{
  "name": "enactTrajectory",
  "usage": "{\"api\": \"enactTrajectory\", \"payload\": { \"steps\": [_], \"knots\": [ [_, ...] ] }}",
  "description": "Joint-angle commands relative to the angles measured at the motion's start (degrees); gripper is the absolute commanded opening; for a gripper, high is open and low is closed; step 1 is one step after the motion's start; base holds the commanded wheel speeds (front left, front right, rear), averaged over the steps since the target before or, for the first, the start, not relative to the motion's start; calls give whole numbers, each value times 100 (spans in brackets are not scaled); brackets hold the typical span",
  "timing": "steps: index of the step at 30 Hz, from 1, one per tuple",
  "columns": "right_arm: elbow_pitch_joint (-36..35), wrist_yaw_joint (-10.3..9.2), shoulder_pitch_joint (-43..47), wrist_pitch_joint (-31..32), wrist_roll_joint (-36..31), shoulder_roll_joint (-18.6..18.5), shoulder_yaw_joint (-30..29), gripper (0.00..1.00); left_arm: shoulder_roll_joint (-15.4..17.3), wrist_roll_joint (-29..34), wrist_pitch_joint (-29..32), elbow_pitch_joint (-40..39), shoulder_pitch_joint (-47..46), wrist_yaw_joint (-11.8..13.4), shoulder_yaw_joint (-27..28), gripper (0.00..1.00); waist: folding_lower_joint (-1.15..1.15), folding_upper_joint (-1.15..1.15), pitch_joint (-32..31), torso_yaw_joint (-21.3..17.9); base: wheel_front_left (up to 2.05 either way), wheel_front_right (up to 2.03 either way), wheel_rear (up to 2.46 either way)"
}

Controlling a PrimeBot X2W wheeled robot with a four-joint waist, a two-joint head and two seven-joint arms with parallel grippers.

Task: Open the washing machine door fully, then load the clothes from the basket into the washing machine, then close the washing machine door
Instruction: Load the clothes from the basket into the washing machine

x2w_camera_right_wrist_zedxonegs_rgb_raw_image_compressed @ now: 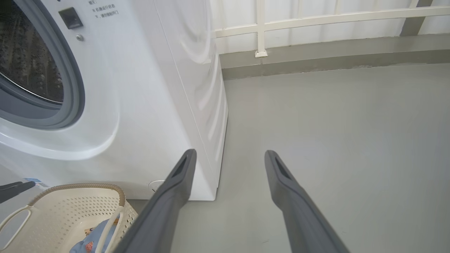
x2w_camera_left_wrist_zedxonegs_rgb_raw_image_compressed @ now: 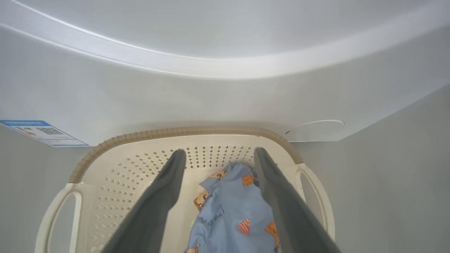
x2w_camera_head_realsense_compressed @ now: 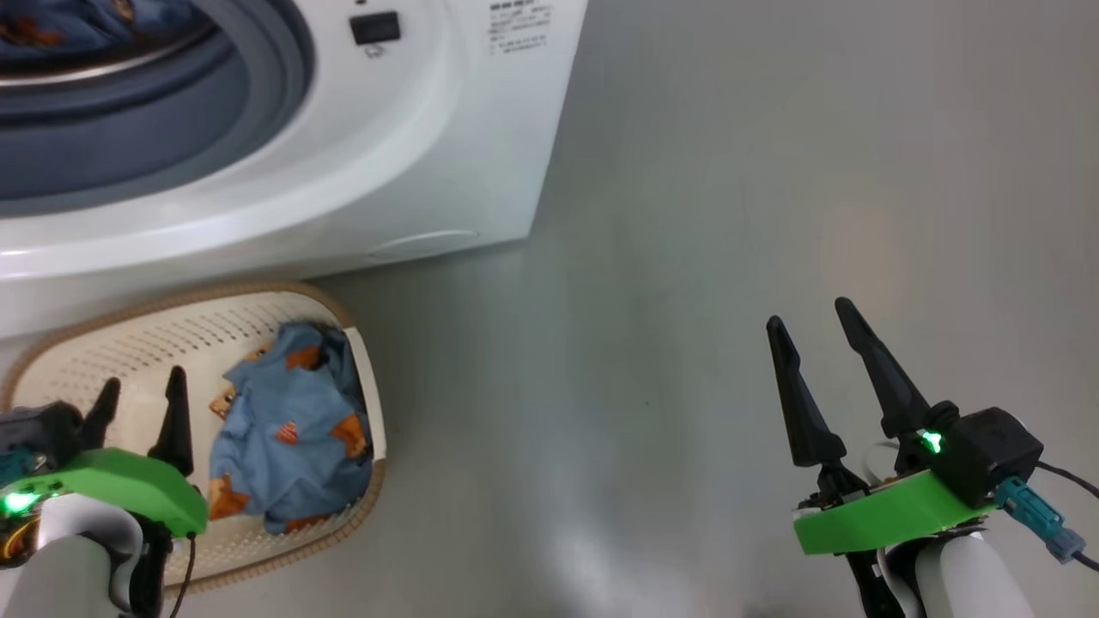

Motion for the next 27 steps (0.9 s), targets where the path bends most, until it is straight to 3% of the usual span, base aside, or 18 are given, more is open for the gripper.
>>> {"api": "enactTrajectory", "payload": {
  "steps": [1,11,27],
  "knots": [
    [-177,9,-75,-68,68,-10,142,100,255,-149,63,114,-137,-10,14,100,0,0,476,-198,0,0,0],
    [-245,9,-250,-69,124,-10,186,100,612,-1265,379,638,-553,-13,-1239,100,0,0,1086,-269,0,0,0],
    [-328,9,-434,-69,233,-10,231,100,1160,-2279,770,1078,-976,-14,-2414,100,0,0,1708,-428,0,0,0]
  ]
}}
